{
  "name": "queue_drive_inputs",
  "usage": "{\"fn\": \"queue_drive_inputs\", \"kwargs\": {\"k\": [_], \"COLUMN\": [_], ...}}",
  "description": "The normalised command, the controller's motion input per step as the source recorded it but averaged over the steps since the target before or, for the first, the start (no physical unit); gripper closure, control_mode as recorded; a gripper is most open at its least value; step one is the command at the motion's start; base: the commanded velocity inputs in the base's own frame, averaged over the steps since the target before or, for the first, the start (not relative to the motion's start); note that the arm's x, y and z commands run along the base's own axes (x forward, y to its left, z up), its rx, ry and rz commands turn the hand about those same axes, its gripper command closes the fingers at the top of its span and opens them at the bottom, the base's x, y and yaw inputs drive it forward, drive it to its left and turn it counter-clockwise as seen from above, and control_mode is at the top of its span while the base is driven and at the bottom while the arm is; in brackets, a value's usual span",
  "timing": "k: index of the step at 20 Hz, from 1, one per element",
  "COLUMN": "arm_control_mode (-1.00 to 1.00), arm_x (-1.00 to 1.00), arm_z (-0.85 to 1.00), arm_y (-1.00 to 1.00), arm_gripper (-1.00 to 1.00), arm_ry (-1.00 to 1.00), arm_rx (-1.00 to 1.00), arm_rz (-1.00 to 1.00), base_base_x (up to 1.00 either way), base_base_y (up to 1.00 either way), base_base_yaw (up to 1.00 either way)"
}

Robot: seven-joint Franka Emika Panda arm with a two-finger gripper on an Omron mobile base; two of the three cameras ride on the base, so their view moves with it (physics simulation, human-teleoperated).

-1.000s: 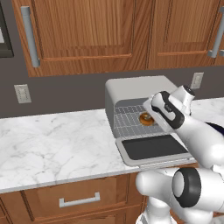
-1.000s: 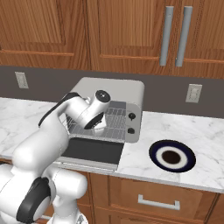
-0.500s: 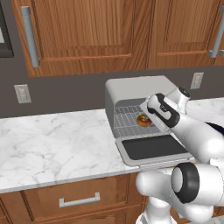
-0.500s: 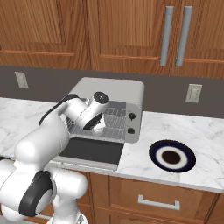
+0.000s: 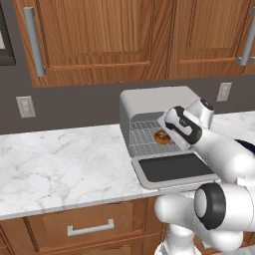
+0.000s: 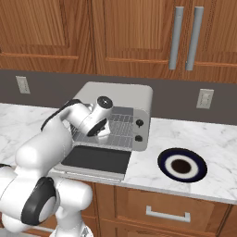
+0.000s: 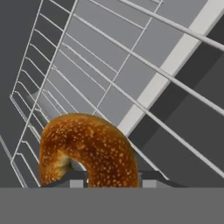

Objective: Pick up the bagel from the plate, place it on the toaster oven rack, close the door, and set the timer.

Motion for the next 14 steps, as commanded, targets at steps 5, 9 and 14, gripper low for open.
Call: {"fn": "queue_drive_inputs", "kwargs": {"k": [5, 9, 14], "arm_control_mode": [-1.0, -1.0, -1.0], "arm_x": [0.06, -0.06, -0.07], "arm_z": [0.0, 0.16, 0.44], "arm_y": [0.01, 0.0, 0.0], "arm_gripper": [-1.0, -1.0, -1.0], "arm_ry": [0.0, -0.01, -0.03], "arm_rx": [0.0, 0.0, 0.0], "arm_rz": [0.0, 0.0, 0.0], "base_base_x": [0.0, 0.0, 0.0], "base_base_y": [0.0, 0.0, 0.0], "base_base_yaw": [0.0, 0.0, 0.0]}}
